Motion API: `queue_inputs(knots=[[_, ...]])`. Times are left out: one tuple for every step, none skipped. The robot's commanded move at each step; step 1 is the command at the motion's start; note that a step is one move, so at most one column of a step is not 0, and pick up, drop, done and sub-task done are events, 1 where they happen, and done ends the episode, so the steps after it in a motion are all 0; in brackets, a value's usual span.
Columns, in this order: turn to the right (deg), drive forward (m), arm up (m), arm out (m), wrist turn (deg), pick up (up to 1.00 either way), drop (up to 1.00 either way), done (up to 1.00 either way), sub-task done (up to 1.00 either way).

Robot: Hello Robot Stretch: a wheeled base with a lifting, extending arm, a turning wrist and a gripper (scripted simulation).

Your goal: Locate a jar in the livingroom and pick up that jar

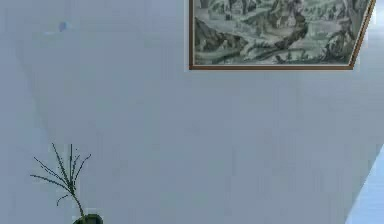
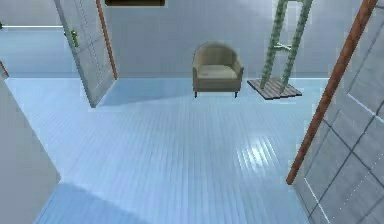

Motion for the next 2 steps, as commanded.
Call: queue_inputs(knots=[[45.0, 0.00, 0.00, 0.00, 0.0, 0.00, 0.00, 0.00, 0.00], [45.0, 0.00, 0.00, 0.00, 0.0, 0.00, 0.00, 0.00, 0.00]])
